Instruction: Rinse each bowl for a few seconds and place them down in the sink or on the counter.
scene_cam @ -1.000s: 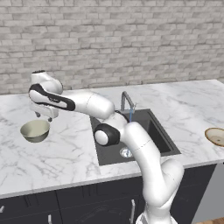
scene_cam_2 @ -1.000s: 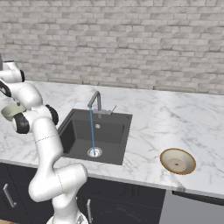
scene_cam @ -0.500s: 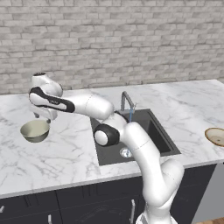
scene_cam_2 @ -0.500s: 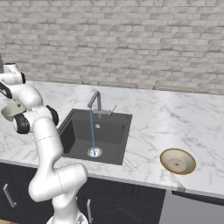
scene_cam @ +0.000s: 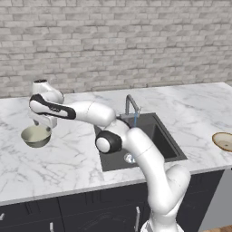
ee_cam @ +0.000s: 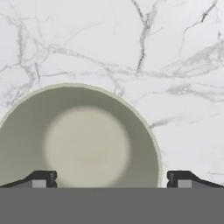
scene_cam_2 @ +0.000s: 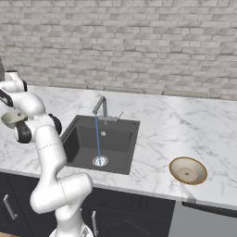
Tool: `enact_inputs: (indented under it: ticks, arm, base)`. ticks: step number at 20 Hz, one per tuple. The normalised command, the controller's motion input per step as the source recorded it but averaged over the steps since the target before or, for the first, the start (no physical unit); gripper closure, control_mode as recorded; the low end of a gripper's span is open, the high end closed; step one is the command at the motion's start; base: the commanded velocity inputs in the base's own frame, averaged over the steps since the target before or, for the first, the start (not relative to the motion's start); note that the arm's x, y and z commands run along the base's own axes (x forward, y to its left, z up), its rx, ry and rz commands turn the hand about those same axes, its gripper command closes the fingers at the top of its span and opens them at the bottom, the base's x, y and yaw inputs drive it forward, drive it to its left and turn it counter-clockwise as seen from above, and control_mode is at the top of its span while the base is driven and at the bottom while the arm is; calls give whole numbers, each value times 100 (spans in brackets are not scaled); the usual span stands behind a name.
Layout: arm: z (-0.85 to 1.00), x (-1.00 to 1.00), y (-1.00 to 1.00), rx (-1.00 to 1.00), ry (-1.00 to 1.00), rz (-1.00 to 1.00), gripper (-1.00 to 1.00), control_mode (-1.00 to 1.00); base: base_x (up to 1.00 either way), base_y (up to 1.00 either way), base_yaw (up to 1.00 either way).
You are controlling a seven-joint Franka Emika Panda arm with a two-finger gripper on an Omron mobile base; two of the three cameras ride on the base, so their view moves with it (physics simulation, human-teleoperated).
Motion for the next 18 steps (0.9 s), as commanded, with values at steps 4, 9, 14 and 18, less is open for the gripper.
enact_inputs:
  ticks: [4,9,14,18]
  arm:
    - [-8,10,12,-1,7,-2,-100,-100]
    - [-3,12,5,-2,5,-1,-100,-100]
    - [-4,9,8,-3,3,-1,-100,-100]
    - [-3,7,6,-3,2,-1,-100,-100]
  base:
    - [0,0,0]
    - [0,0,0]
    - [0,0,0]
    - [0,0,0]
